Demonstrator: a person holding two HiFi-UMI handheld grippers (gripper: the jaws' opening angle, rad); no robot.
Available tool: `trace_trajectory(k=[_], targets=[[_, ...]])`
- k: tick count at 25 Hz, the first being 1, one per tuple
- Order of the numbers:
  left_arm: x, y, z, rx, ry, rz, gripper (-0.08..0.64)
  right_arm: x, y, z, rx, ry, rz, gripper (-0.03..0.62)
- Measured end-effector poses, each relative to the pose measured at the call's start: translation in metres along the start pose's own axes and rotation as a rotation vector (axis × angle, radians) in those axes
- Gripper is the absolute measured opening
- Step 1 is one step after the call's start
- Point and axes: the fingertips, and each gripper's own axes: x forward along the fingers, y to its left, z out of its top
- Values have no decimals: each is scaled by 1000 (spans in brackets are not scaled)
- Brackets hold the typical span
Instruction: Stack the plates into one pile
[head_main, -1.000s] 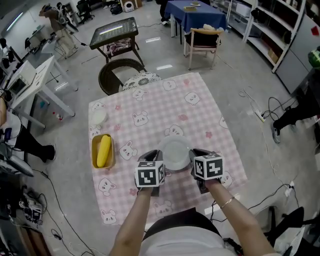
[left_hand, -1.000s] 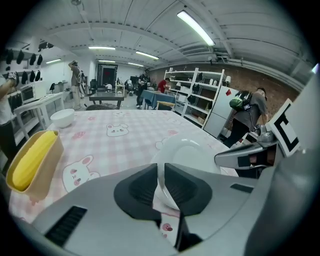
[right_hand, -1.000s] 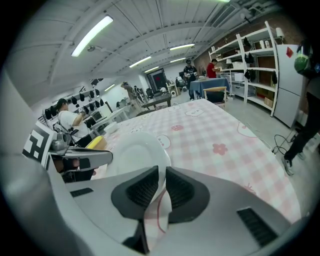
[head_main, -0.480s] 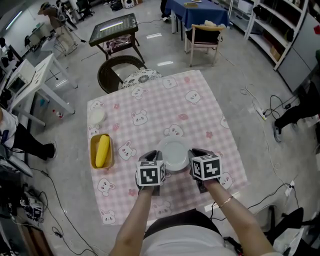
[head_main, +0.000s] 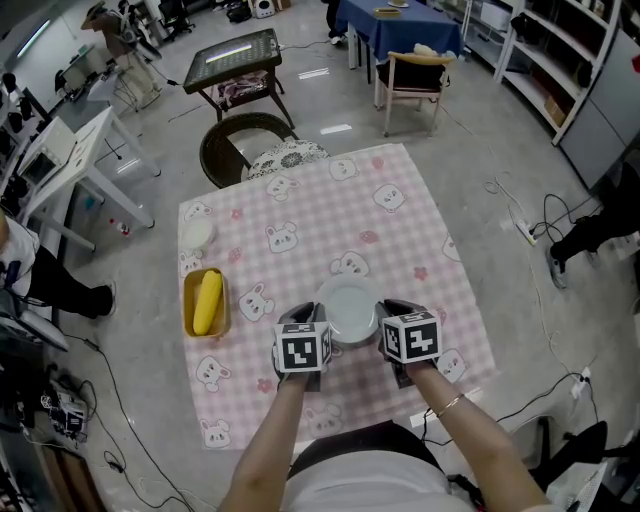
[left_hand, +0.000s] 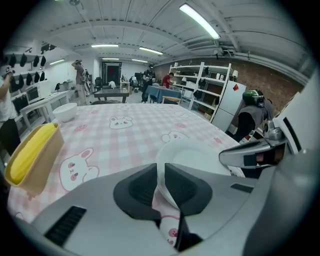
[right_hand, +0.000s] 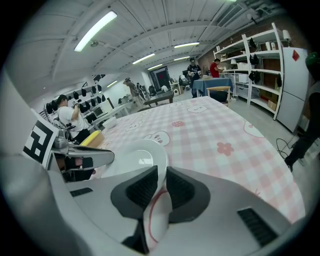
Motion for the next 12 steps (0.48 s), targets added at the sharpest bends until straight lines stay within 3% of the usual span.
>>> trace_trajectory(k=[12], targets=[[-7, -3, 1, -15, -79, 8, 61, -4, -5, 0, -6, -102, 6, 64]])
